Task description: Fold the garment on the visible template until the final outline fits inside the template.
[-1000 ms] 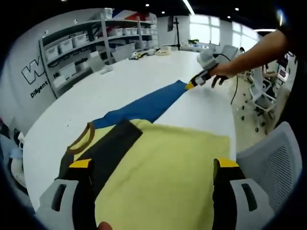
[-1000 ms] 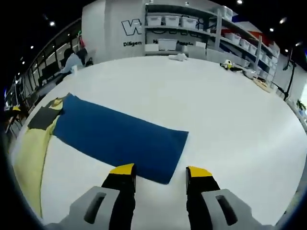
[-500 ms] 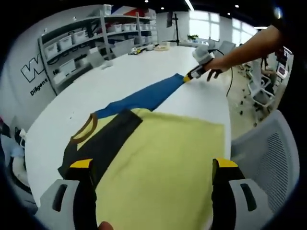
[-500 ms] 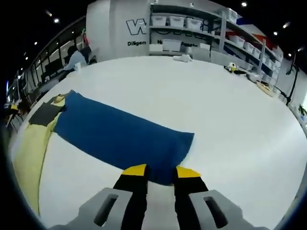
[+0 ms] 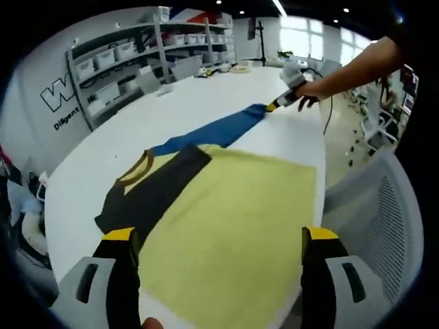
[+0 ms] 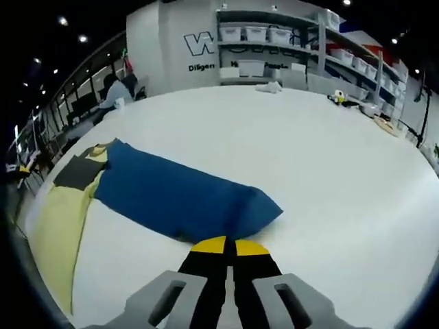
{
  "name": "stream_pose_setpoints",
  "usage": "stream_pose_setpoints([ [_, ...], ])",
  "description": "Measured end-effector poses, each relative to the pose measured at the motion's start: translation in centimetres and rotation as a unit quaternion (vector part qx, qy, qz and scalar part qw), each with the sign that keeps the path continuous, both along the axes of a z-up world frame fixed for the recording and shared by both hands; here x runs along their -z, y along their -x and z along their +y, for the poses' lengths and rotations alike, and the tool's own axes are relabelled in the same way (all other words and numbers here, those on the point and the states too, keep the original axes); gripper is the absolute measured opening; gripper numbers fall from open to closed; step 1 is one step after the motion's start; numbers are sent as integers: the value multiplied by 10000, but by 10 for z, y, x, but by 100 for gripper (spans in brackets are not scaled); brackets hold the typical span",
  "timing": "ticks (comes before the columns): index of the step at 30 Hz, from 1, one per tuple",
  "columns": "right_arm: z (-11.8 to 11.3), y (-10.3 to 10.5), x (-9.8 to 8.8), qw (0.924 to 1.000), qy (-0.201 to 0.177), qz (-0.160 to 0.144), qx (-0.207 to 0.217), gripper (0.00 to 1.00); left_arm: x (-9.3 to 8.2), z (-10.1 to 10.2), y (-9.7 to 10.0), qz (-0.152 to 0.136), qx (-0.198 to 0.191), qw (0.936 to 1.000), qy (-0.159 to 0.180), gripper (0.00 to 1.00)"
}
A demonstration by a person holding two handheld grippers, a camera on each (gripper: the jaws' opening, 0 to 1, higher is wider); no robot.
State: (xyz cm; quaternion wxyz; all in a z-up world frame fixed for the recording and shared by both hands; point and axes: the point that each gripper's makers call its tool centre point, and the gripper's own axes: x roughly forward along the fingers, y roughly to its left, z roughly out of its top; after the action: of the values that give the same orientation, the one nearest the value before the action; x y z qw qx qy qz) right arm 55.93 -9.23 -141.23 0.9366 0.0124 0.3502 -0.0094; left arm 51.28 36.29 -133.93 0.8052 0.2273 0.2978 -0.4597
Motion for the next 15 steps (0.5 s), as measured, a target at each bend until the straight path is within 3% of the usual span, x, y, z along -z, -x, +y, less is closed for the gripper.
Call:
stream_pose_setpoints([
  [15,10,-14,-51,9989,317,-282,-200,0,-15,26,2,-223,-281,9989,299,95],
])
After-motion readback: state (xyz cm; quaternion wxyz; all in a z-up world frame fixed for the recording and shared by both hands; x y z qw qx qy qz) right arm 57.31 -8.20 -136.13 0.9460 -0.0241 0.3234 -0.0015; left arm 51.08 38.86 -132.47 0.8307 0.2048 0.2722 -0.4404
